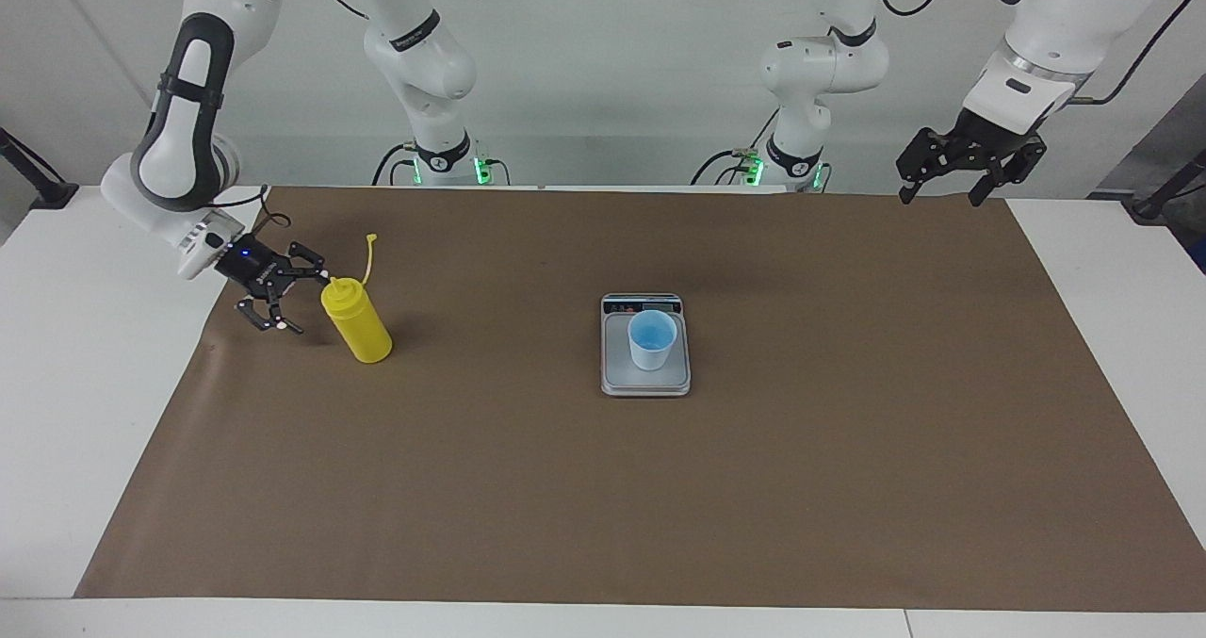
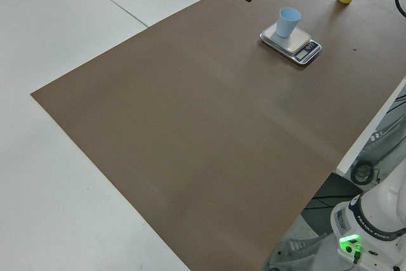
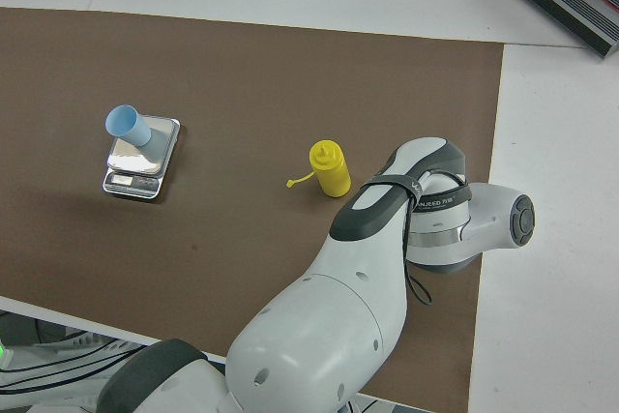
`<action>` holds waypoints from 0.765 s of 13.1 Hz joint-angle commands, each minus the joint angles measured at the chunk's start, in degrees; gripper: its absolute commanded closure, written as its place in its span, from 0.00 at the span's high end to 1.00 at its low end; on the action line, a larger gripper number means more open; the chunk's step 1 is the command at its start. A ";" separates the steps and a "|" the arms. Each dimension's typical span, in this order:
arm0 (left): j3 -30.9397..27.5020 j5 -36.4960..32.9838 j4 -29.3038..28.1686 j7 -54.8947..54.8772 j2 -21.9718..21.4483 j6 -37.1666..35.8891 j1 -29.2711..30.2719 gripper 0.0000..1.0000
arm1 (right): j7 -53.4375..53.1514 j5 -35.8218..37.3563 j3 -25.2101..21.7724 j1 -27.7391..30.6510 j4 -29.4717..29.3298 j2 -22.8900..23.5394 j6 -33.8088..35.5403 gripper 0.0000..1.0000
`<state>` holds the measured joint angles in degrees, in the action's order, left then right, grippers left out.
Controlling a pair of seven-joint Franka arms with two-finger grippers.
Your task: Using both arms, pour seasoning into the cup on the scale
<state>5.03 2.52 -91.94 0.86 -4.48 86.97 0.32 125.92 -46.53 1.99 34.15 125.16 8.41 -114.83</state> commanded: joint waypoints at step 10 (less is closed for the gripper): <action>-0.19 -1.02 -1.05 -0.07 -1.24 -0.48 -0.14 1.00 | -51.06 27.96 1.26 -12.42 -5.44 -15.61 0.57 1.00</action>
<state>5.03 2.52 -91.94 0.86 -4.48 86.96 0.32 85.36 -23.33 3.00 24.61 119.71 -3.99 -114.73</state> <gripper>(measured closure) 0.000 0.000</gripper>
